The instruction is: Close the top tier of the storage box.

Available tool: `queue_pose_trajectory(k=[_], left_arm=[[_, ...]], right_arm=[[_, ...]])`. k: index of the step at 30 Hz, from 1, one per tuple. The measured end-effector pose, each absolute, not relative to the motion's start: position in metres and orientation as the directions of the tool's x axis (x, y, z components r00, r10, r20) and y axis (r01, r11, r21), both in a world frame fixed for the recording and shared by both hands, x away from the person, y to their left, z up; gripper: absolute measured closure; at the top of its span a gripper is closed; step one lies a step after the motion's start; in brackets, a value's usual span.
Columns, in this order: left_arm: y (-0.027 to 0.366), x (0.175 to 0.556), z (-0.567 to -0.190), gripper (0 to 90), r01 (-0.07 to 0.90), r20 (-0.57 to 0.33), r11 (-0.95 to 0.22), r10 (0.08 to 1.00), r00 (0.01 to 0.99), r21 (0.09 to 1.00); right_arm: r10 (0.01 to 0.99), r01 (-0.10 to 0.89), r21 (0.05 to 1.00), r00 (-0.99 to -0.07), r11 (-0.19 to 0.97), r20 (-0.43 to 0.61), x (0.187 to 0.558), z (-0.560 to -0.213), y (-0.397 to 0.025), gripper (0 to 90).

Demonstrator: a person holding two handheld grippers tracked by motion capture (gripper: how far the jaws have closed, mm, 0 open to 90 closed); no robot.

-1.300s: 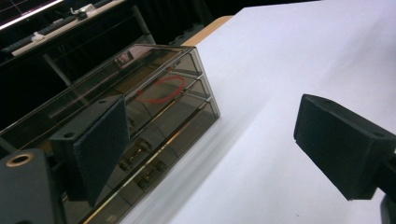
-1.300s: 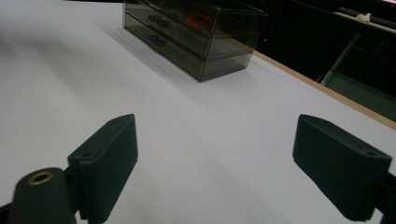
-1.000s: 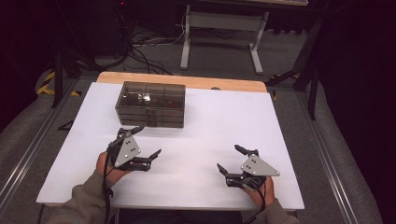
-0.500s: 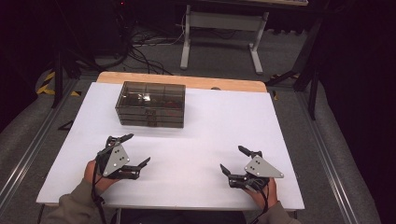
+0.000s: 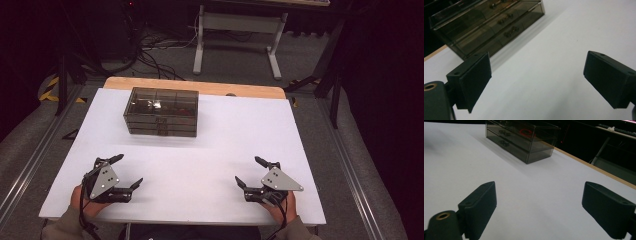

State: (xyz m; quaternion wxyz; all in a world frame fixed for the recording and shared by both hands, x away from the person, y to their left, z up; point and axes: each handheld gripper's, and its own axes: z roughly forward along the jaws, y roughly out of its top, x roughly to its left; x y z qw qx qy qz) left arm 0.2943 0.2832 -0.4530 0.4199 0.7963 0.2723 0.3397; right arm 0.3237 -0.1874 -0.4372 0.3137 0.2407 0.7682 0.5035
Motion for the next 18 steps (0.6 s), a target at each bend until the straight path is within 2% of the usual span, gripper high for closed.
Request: queue_pose_trajectory(k=[2,18], left_arm=[[0.288,0.291,-0.456,8.4,0.167,0.284,-0.478,0.731,0.620,0.862],[0.302,0.287,-0.458,7.7,0.188,0.277,-0.464,0.756,0.593,0.866]], right_arm=[[0.689,0.061,0.925,-0.686,0.374,-0.234,0.324,-0.437,-0.186,13.5],[0.680,0.058,0.921,-0.693,0.384,-0.240,0.328,-0.438,-0.182,13.3]])
